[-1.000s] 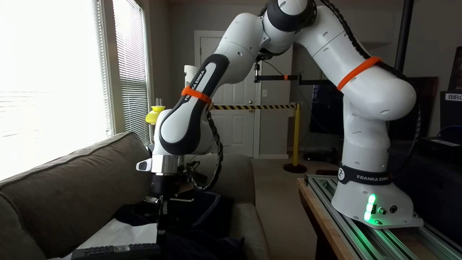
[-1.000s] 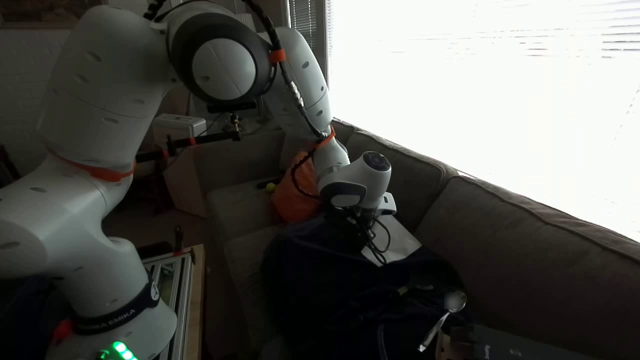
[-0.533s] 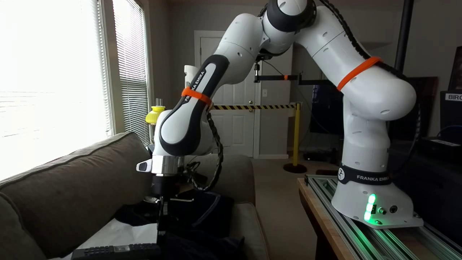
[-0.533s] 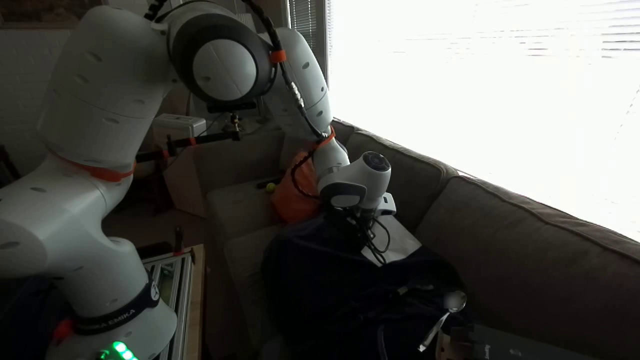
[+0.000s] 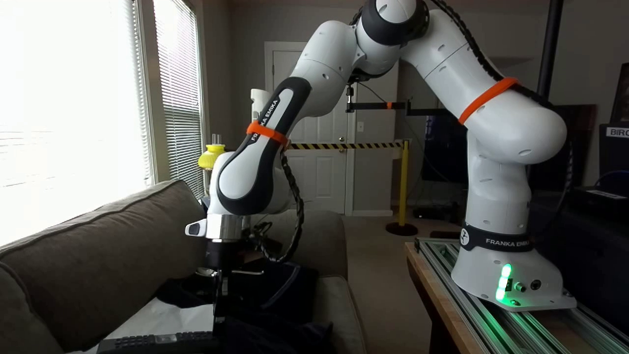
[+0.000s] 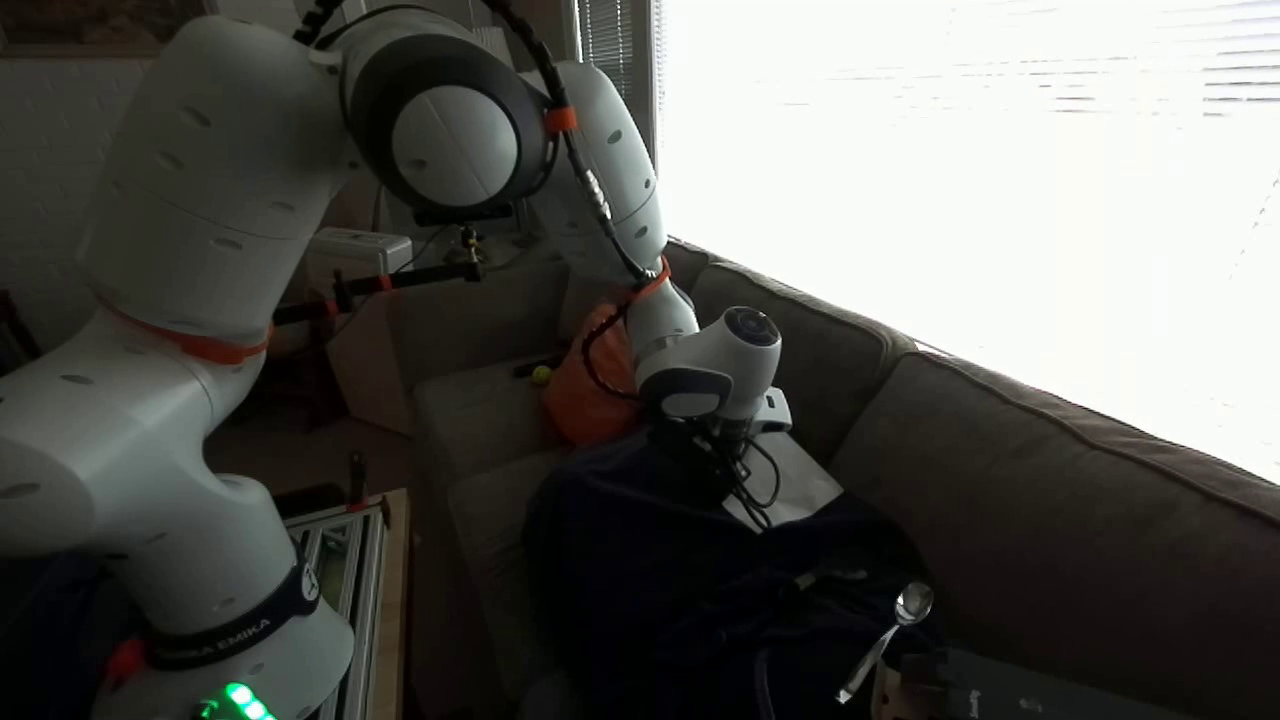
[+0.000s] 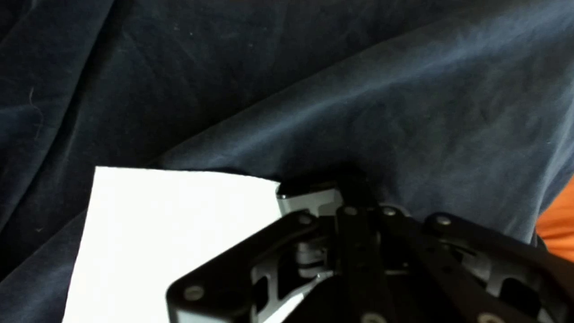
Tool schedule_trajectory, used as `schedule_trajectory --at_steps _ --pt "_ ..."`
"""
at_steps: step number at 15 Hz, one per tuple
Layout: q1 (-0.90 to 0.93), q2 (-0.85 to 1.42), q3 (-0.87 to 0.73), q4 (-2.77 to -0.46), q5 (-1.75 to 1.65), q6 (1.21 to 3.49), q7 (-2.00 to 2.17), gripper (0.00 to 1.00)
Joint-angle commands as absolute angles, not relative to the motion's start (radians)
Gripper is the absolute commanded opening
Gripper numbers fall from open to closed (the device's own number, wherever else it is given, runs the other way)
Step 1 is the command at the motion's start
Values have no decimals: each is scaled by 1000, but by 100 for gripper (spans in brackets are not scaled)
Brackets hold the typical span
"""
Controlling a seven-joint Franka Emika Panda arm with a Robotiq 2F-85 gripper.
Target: Press a button on the remote
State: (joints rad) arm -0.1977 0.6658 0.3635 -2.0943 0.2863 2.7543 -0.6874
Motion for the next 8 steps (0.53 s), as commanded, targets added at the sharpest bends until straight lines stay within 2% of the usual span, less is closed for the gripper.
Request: schedule_trajectory --at_steps 1,8 --pt "-197 690 366 -2084 254 2788 -675 0" --pt "-196 703 369 -2069 244 2787 -674 0"
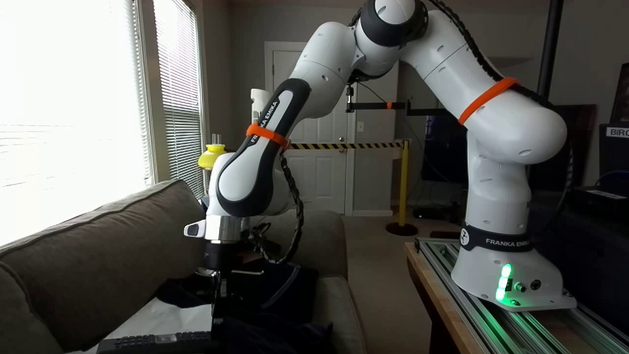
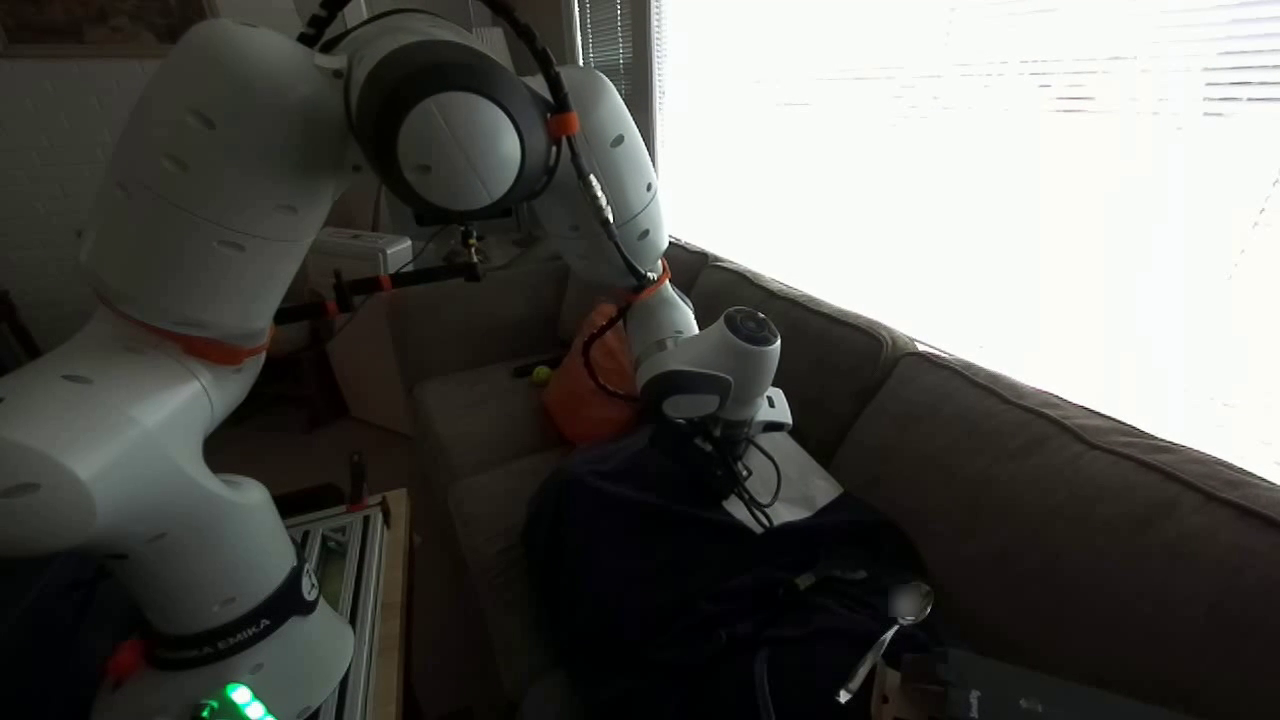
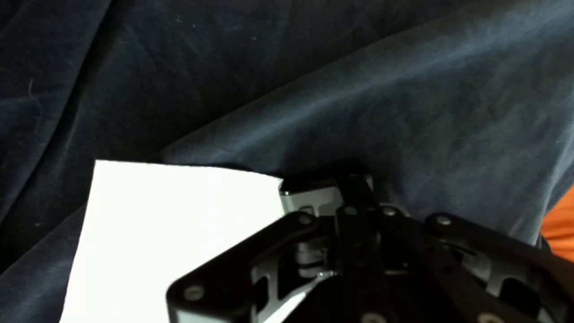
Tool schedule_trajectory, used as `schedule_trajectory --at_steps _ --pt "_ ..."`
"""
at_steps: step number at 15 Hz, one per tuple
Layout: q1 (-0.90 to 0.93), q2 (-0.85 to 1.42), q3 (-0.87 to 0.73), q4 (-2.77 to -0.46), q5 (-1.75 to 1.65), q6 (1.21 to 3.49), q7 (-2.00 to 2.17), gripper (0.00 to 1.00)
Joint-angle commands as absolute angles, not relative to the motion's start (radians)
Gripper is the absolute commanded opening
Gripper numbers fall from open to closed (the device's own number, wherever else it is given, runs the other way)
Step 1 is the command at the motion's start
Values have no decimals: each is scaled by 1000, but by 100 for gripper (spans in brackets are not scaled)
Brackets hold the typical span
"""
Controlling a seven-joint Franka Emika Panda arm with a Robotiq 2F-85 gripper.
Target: Press a button on the remote
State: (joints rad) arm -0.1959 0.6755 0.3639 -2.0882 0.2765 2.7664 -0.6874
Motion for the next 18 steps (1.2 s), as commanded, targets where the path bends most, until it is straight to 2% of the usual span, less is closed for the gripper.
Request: schedule_trajectory --at_steps 1,15,18 --pt "-194 707 369 -2063 240 2785 -674 0" --pt "-140 873 348 -1934 157 2755 -653 0" --pt "-146 844 348 -1944 141 2756 -645 0"
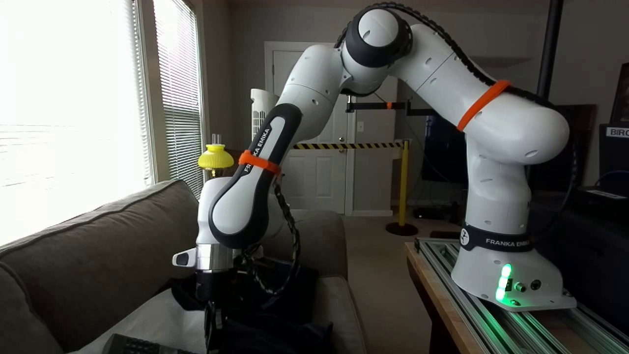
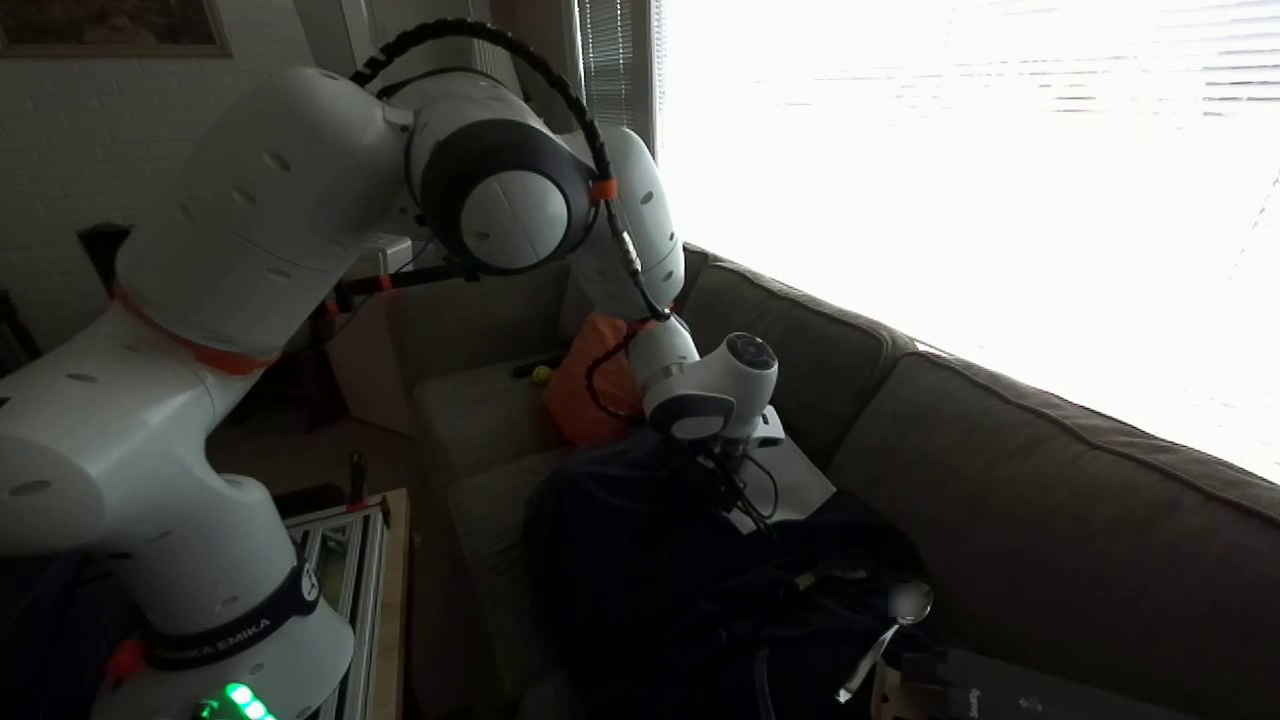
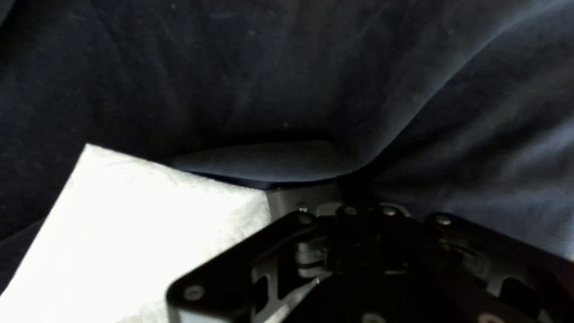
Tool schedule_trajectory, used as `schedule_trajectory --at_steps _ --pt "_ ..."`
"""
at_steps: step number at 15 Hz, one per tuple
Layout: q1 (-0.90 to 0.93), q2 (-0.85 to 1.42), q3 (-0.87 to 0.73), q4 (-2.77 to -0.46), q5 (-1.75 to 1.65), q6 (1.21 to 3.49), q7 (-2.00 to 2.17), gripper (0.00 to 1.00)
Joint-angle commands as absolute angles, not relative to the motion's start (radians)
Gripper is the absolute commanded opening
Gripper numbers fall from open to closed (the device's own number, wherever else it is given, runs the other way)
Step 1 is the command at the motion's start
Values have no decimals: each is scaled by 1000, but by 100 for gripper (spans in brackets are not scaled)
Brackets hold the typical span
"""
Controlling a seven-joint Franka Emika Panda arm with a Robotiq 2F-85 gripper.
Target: Press a button on the remote
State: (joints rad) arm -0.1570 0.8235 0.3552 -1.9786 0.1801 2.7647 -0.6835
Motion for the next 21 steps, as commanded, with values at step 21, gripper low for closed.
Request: schedule_trajectory --at_steps 21 --pt "-204 563 366 -2064 195 2622 -557 27"
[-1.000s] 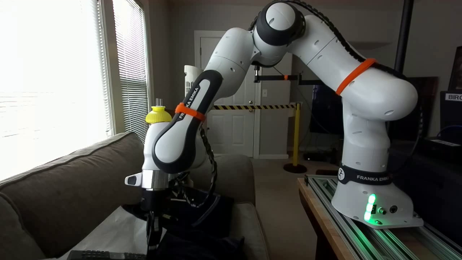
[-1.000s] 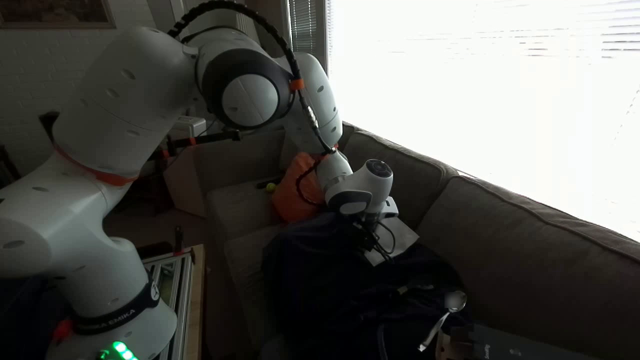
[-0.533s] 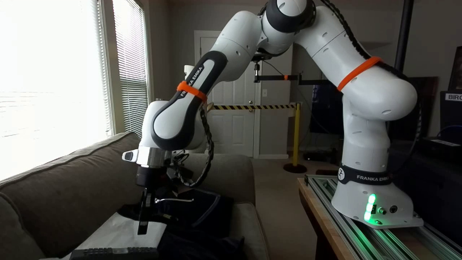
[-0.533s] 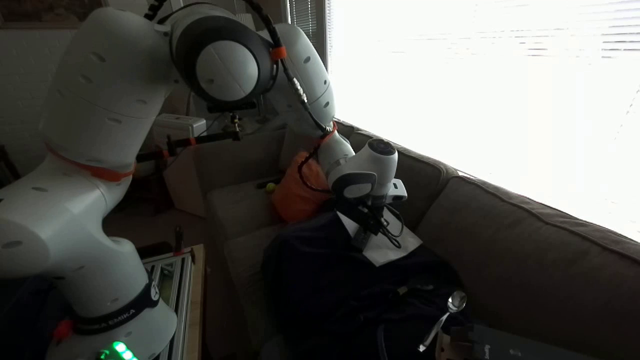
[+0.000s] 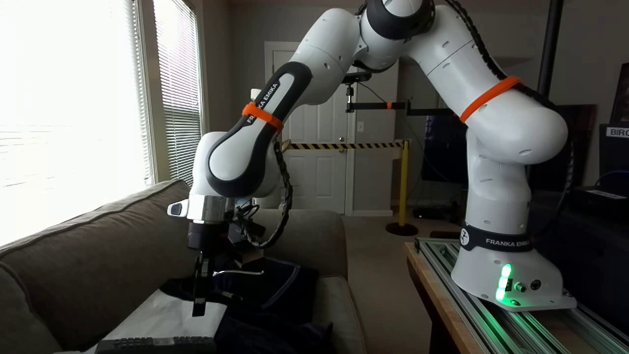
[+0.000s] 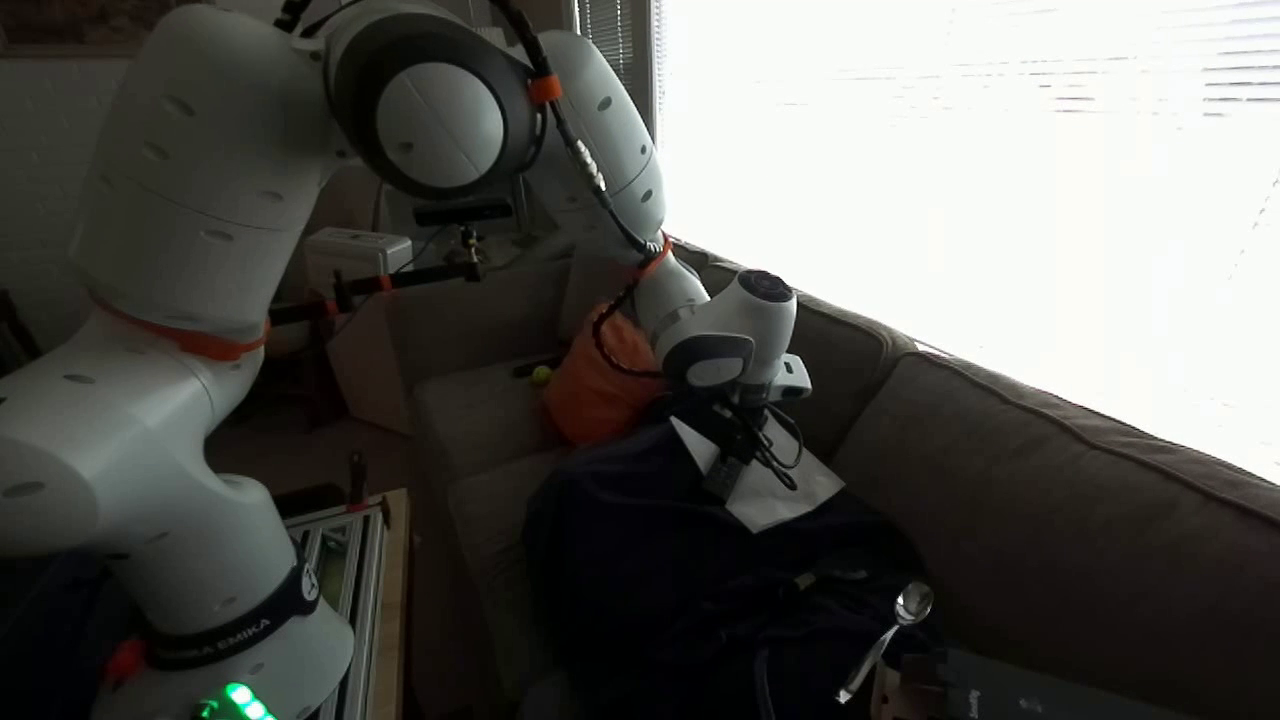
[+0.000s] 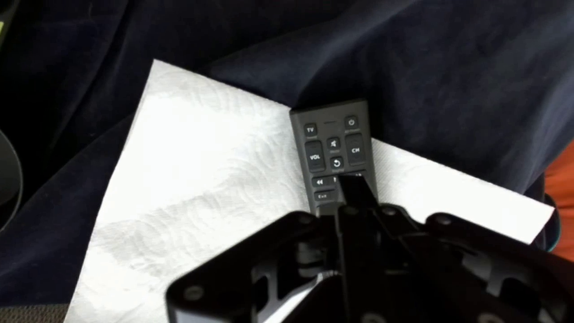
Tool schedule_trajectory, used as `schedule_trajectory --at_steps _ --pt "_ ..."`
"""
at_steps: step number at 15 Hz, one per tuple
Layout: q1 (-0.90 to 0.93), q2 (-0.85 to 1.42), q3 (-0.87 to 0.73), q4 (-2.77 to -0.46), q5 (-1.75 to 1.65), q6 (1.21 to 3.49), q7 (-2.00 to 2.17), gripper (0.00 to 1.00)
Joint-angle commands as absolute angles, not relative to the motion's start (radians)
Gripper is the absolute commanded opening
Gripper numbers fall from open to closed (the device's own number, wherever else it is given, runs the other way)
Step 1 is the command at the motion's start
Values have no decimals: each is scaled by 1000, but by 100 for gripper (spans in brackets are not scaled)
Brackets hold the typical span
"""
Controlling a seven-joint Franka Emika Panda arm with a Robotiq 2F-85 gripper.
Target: Press a button on the remote
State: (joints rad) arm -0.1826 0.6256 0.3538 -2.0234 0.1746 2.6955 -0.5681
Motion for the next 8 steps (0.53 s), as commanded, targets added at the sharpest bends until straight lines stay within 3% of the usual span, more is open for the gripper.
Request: schedule_trajectory --at_steps 1,8 --pt "-206 522 359 -2089 196 2596 -556 33" --pt "-207 186 291 -2252 285 2404 -548 86"
